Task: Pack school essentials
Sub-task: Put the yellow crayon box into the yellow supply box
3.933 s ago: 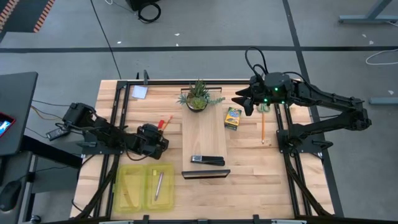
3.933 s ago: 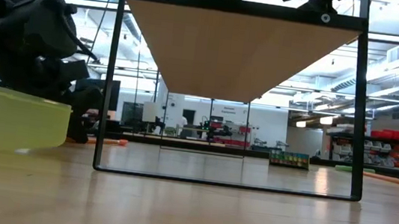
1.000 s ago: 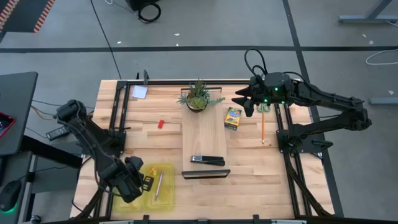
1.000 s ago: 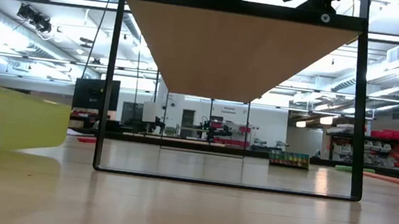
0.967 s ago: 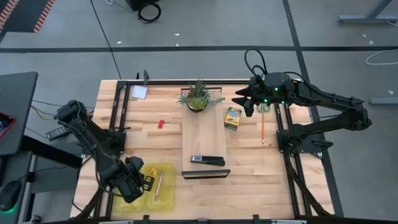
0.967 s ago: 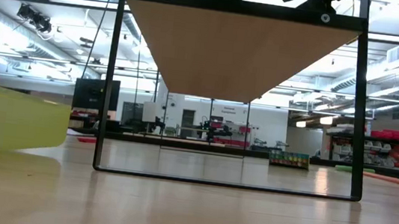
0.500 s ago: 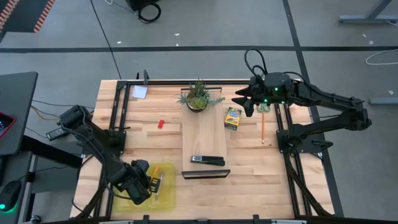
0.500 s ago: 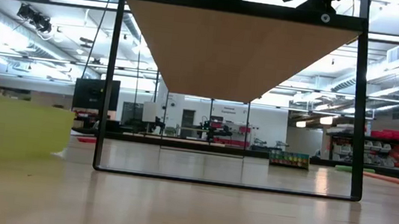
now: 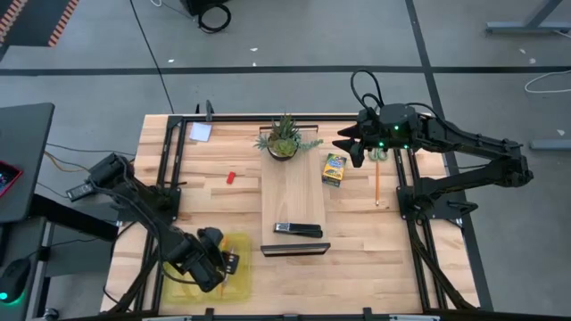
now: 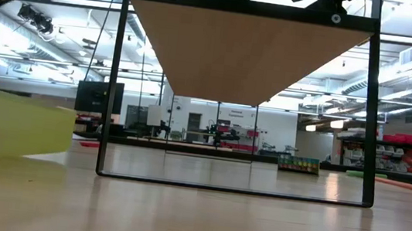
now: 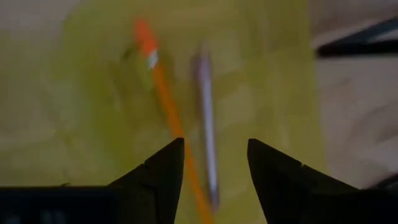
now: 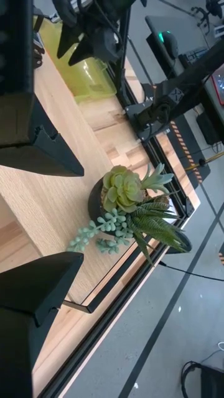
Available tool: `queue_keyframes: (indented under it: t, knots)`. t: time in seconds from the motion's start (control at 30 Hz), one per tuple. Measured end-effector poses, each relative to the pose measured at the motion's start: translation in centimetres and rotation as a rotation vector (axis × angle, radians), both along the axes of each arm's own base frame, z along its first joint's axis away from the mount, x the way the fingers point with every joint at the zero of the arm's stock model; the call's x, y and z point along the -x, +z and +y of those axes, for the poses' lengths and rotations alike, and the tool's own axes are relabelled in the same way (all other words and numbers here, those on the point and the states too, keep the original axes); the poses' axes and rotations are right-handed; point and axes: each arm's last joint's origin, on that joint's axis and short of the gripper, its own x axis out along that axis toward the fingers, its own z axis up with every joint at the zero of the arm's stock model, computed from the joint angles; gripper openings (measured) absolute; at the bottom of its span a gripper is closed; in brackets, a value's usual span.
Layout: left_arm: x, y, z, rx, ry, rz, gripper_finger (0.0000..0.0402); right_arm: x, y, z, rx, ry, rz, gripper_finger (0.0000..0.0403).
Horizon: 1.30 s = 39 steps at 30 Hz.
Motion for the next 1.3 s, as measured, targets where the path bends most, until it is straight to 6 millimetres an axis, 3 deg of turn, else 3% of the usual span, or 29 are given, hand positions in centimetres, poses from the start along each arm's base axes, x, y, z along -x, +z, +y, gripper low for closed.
queue_keyframes:
  t: [0.23,0.7,0.83,1.13,1.3]
  knots:
    - [-1.4,-1.6,0.0,-0.135,-0.073,-0.051,0.0160,0.0,0.0,0.0,-0.003,-0.002,-0.005,0.0216]
    - [-3.5,-4.6,0.2,-0.058,0.003,0.028,0.0120,-0.1,0.1,0.0,0.000,-0.002,-0.016,0.0216]
    - [-3.6,-4.8,0.1,-0.021,0.027,0.050,0.0141,-0.1,0.2,0.0,-0.001,0.002,-0.018,0.0216]
    - [-3.7,-4.8,0.3,0.046,0.046,0.108,0.0230,-0.1,0.1,0.0,0.002,0.004,-0.016,0.0216]
    - [-3.7,-4.6,0.6,0.058,0.047,0.123,0.0246,-0.1,0.1,0.0,0.002,0.004,-0.016,0.0216]
